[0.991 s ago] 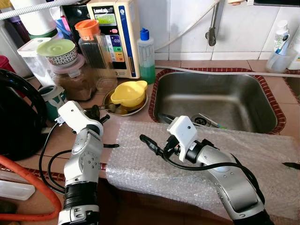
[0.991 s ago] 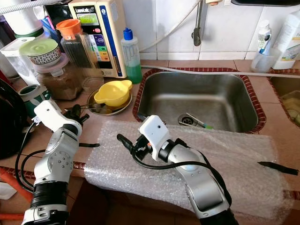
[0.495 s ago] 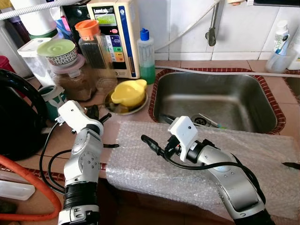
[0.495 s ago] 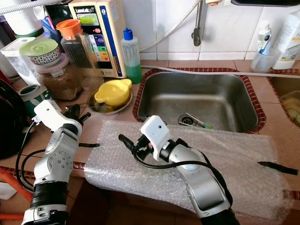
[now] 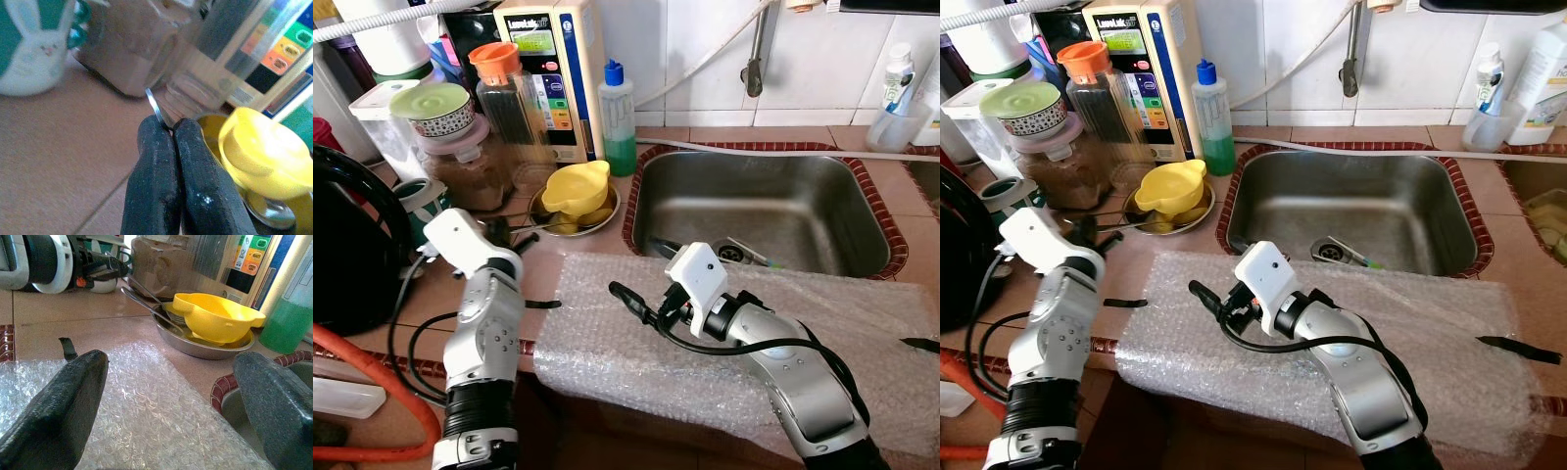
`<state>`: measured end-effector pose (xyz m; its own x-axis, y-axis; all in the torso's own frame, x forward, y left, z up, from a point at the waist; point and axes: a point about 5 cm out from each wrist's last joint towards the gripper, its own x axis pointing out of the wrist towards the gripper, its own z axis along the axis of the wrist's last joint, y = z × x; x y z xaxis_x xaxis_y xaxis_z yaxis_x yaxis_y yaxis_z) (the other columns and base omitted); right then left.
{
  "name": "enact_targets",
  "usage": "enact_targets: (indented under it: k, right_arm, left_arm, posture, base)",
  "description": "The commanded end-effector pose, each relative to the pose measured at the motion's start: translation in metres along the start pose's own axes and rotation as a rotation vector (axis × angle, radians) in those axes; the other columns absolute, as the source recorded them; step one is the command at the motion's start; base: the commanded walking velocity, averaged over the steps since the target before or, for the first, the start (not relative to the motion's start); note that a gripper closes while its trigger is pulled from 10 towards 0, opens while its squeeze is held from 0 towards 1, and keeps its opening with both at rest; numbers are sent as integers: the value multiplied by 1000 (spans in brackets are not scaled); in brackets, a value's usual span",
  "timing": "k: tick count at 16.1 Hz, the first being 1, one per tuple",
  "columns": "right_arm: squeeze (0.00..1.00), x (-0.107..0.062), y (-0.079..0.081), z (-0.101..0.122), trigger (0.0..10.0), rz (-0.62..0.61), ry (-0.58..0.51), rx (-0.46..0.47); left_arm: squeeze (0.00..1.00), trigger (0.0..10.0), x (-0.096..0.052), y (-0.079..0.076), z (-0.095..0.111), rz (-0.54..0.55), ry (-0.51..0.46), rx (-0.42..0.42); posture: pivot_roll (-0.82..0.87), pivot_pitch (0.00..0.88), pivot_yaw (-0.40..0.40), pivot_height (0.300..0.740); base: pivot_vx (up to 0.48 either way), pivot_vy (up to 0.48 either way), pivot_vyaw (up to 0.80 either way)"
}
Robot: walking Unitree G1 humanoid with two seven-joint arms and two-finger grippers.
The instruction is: Kitchen organization
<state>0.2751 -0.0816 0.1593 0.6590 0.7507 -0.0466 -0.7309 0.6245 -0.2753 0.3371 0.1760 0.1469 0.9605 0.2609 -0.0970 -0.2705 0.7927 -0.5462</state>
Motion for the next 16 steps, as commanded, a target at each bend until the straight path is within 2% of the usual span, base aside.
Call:
enact_targets:
  k: [1,2,3,4,8,10,16]
  right_arm:
    - [973,2,0,2,10000,12,-9,-10]
    - [973,2,0,2,10000,13,-9,-10]
    - [973,2,0,2,10000,13,-9,-11]
    - [973,2,0,2,10000,12,-9,-10]
    - [973,2,-1,2,10000,8,-9,-10]
    - [973,2,-2,2,10000,5,-10,-11]
    - [973,2,-2,3,10000,2,-12,-12]
  left_arm:
    - [0,2000,1,5,11,17,-51,2]
    - [0,549,1,4,14,11,-70,14]
    - [0,0,1,3,19,2,-99,28]
    - [0,0,0,-1,27,-22,-144,19]
    - [0,0,0,-8,35,-56,-194,-38]
    - [0,0,-1,-16,41,-103,-234,-75]
    - [0,0,-2,-24,31,-165,-185,-174]
  posture:
    - [-287,49,138,740]
    - [-287,48,137,740]
    - [-287,49,137,740]
    - [-287,49,135,740]
    - [-287,49,135,740]
    - [-291,48,133,740]
    - [-292,49,136,740]
  base:
    - [0,0,0]
    - [0,0,0]
    - [0,0,0]
    - [0,0,0]
    - [0,0,0]
    - [0,0,0]
    - [0,0,0]
